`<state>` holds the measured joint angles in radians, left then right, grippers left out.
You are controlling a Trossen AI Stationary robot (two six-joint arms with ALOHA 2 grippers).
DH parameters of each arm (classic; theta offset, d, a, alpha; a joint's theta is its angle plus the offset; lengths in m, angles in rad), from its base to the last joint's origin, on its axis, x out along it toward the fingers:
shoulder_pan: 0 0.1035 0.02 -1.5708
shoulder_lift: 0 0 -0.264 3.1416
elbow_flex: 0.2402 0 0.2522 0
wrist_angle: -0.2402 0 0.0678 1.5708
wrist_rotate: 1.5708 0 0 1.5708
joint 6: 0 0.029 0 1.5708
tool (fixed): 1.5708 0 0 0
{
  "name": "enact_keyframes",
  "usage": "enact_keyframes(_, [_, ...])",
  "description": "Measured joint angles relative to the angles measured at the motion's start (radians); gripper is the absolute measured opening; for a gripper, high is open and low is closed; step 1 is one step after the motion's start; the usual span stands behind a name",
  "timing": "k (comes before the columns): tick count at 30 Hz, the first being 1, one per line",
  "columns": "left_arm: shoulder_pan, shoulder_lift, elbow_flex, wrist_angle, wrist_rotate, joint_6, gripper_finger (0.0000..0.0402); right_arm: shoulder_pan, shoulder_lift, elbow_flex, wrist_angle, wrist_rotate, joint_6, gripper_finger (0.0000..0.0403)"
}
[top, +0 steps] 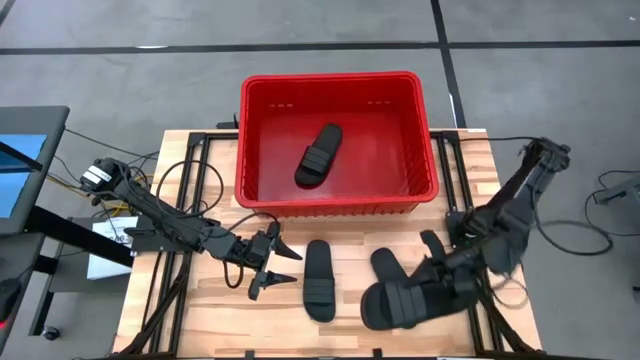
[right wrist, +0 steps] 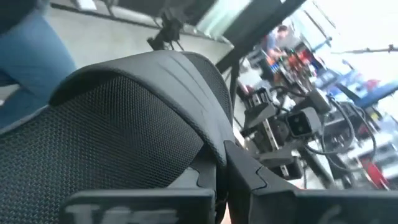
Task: Pick and place slides into bin
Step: Put the black slipper into the red bin
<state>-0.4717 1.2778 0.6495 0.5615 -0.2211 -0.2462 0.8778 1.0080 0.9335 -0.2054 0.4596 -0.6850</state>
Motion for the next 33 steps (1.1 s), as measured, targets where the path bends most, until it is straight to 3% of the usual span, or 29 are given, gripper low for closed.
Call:
enact_keyframes(8, [0.000, 0.000, 0.000, 0.048, 0.000, 0.010, 0.0247, -0.291, -0.089, -0.038, 0.006, -0.465, -0.124, 0.0000])
enact_keyframes(14, [0.000, 0.000, 0.000, 0.085, -0.001, 0.062, 0.0247, -0.474, -0.093, -0.039, 0.018, -0.860, -0.272, 0.0000])
enact_keyframes(17, [0.000, 0.000, 0.000, 0.090, -0.007, 0.088, 0.0247, -0.558, -0.077, -0.039, 0.020, -1.007, -0.321, 0.0000])
enact_keyframes(20, [0.002, 0.000, 0.000, 0.090, -0.033, 0.116, 0.0247, -0.624, -0.044, -0.039, 0.021, -1.096, -0.338, 0.0000])
enact_keyframes(24, [0.019, 0.000, 0.000, 0.123, -0.042, 0.159, 0.0247, -0.681, 0.008, -0.039, 0.031, -1.138, -0.345, 0.0000])
enact_keyframes(33, [0.133, 0.000, 0.018, 0.215, 0.235, 0.217, 0.0247, -0.749, 0.061, -0.039, 0.079, -1.199, -0.333, 0.0000])
